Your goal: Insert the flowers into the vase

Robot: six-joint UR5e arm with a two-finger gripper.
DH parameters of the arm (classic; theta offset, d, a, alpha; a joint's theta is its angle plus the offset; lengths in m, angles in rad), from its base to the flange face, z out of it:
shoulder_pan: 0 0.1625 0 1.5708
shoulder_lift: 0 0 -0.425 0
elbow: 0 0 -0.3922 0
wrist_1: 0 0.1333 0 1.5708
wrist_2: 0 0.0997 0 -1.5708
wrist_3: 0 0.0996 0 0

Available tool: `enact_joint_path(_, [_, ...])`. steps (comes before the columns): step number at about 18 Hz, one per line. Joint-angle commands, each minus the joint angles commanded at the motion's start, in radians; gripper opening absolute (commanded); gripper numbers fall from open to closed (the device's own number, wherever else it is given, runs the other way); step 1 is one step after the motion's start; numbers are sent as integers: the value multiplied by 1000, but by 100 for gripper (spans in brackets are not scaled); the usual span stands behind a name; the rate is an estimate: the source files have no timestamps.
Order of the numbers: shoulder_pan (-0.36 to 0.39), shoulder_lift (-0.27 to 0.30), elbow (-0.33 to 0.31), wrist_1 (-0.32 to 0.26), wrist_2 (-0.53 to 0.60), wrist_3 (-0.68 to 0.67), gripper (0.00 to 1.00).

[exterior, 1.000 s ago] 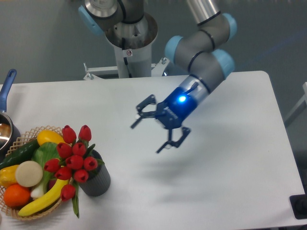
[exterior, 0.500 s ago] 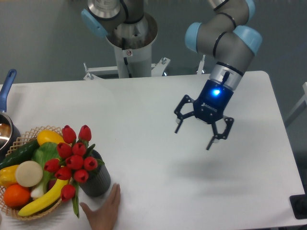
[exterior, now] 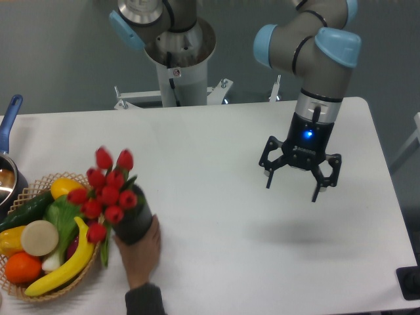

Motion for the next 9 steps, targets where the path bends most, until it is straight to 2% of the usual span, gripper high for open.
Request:
enact_joint_path(2, [-41, -26, 69, -144, 88, 97, 100])
enact_joint_path(3, [-46, -32, 88, -192, 120, 127, 100])
enact_joint_path(4, [-48, -32, 92, -212, 132, 135, 100])
enact_joint_path(7, [-46, -26, 91, -220, 160, 138, 100])
enact_joint_path(9, [-49, -29, 94, -222, 220, 138, 100])
